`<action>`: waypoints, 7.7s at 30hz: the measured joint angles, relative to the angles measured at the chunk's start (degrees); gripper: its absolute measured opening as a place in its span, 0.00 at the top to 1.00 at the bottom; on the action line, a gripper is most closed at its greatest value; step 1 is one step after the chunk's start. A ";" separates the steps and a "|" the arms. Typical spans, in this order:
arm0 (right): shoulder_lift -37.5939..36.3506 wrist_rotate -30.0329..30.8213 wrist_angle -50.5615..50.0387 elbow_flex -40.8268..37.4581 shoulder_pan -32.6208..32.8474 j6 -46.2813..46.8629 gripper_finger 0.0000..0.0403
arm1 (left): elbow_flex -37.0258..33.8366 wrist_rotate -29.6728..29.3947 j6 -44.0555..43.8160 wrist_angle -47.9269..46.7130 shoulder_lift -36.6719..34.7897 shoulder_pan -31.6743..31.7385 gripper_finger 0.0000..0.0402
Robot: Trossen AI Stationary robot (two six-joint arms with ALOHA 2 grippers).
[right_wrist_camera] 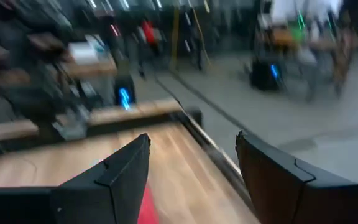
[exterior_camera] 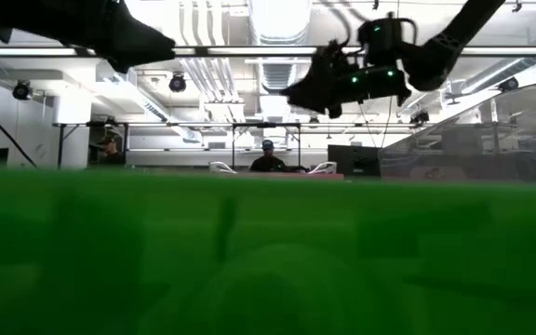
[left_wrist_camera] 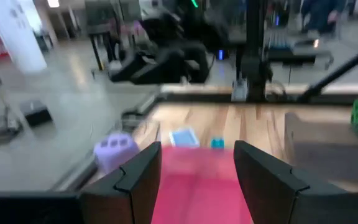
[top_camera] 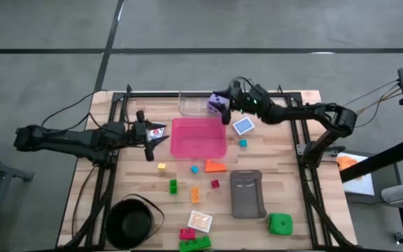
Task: Pick & Place Toys
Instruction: Put the green dice into the transparent bin
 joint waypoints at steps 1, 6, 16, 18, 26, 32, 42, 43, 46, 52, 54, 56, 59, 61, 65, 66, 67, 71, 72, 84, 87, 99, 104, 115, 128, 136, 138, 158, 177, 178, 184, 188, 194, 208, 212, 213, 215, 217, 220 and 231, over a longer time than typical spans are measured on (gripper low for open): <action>0.00 -0.02 4.11 -1.52 1.03 0.14 0.40 | -1.37 0.28 0.55 3.09 0.00 0.03 0.49; -1.21 -0.37 16.84 -8.50 6.45 0.83 0.40 | -5.12 0.30 0.84 9.38 0.00 0.17 0.49; -15.25 0.12 2.25 -15.79 17.70 0.68 0.40 | -4.62 0.33 0.77 6.92 0.00 0.19 0.49; -19.20 3.09 -8.01 -15.56 20.90 0.00 0.40 | -4.57 0.33 0.77 6.42 0.00 0.19 0.49; -30.91 20.33 -51.25 -5.99 35.85 3.39 0.40 | -4.55 0.33 0.81 6.22 0.00 0.19 0.49; -31.36 28.14 -79.43 6.88 45.88 15.25 0.37 | -4.51 0.32 1.24 5.93 0.00 0.19 0.49; -18.58 22.96 -103.94 23.54 53.91 32.69 0.05 | -4.51 0.33 1.91 5.86 0.00 0.21 0.49; -17.04 21.16 -105.77 25.25 54.51 34.22 0.03 | -4.51 0.35 1.93 5.86 0.00 0.23 0.49; -12.32 17.25 -110.91 30.41 56.64 38.47 0.02 | -4.46 0.33 1.95 5.67 0.00 0.25 0.49; -4.89 13.17 -118.31 38.85 62.90 48.38 0.08 | -4.46 0.33 2.08 5.12 0.00 0.25 0.49; -3.19 13.05 -119.10 40.15 65.24 51.86 0.10 | -4.46 0.33 2.08 5.10 0.00 0.25 0.49; -1.93 13.48 -119.20 40.46 67.36 54.76 0.11 | -4.46 0.33 2.33 5.08 0.00 0.27 0.49; -0.40 14.43 -119.36 39.72 69.90 57.71 0.12 | -4.46 0.33 2.34 5.08 0.00 0.27 0.49; 0.33 14.66 -119.38 38.74 71.45 59.06 0.12 | -4.46 0.33 2.34 5.08 0.00 0.27 0.49; 1.44 14.43 -119.20 36.67 74.14 62.14 0.12 | -4.46 0.35 1.85 5.09 0.00 0.27 0.49; 1.83 13.83 -119.07 36.23 74.84 62.98 0.12 | -4.46 0.34 1.59 5.08 0.00 0.27 0.49; 2.21 13.19 -118.92 35.84 75.51 63.76 0.12 | -4.46 0.37 1.33 5.08 0.00 0.27 0.49; 3.60 12.08 -118.27 34.95 78.23 66.72 0.12 | -4.46 0.37 0.87 5.03 0.00 0.27 0.49; 3.98 12.04 -118.17 34.95 78.88 67.27 0.12 | -4.46 0.37 0.79 5.03 0.00 0.27 0.49; 9.39 7.56 -111.83 34.93 82.67 72.01 0.12 | -4.46 0.36 0.81 5.01 0.00 0.30 0.49; 11.68 6.24 -112.61 34.94 83.24 71.70 0.12 | -4.46 0.35 0.81 5.01 0.00 0.30 0.49; 16.22 11.52 -119.62 35.28 84.61 68.97 0.15 | -4.46 0.33 0.99 5.05 -0.02 0.30 0.49; 16.18 11.89 -119.60 35.26 84.65 68.39 0.34 | -4.46 0.33 0.99 5.08 -0.02 0.30 0.49; 13.11 12.15 -120.38 35.33 84.63 66.40 0.70 | -4.46 0.30 0.99 5.12 -0.02 0.30 0.49; 6.86 14.30 -124.92 35.02 85.57 70.51 0.82 | -4.46 0.30 0.99 5.23 -0.02 0.30 0.49; 2.68 18.07 -124.22 35.39 85.82 72.52 0.82 | -4.46 0.26 0.99 5.21 -0.02 0.34 0.49; 1.45 19.87 -124.30 35.76 85.87 73.20 0.82 | -4.46 0.12 0.99 5.21 -0.02 0.36 0.49; -9.63 65.07 -124.67 33.81 84.23 62.81 0.82 | -4.46 -0.13 0.97 5.18 -0.02 0.36 0.49; -26.92 60.23 -80.12 10.72 67.26 22.12 0.87 | -4.46 -0.12 0.97 5.61 -0.02 0.41 0.49; -27.56 58.79 -77.03 9.58 65.88 19.36 0.88 | -4.46 -0.11 0.97 5.69 -0.02 0.41 0.49; -30.06 45.34 -59.83 4.22 55.12 5.74 0.90 | -4.46 -0.11 0.95 5.69 -0.02 0.41 0.49; -29.52 34.28 -50.75 1.83 45.60 -0.67 0.91 | -4.46 -0.11 0.95 5.69 -0.02 0.41 0.49; -24.80 17.49 -39.98 0.77 28.78 -6.55 0.91 | -4.46 -0.11 0.95 5.69 0.00 0.41 0.49; -0.86 -5.51 -30.29 11.40 -1.49 -8.82 0.91 | -4.46 -0.10 0.58 5.64 0.00 0.41 0.49; 6.82 -6.90 -31.95 18.22 -4.50 -9.17 0.91 | -4.46 -0.09 0.34 5.64 0.00 0.41 0.49; 8.56 -6.90 -33.10 20.09 -4.95 -9.35 0.91 | -4.46 -0.09 0.34 5.63 0.00 0.40 0.49; 12.13 -6.91 -36.36 24.27 -5.57 -10.27 0.91 | -4.46 -0.11 0.33 5.64 0.00 0.38 0.49; 15.38 -6.92 -40.24 28.53 -5.98 -10.74 0.91 | -4.46 -0.11 0.33 5.60 0.00 0.38 0.49; 19.63 -6.92 -46.08 34.38 -6.23 -10.90 0.91 | -4.46 -0.10 0.32 5.60 0.00 0.38 0.49; 25.22 -6.75 -53.37 45.34 -6.25 -10.69 0.83 | -4.57 -0.11 0.35 5.51 0.00 0.38 0.49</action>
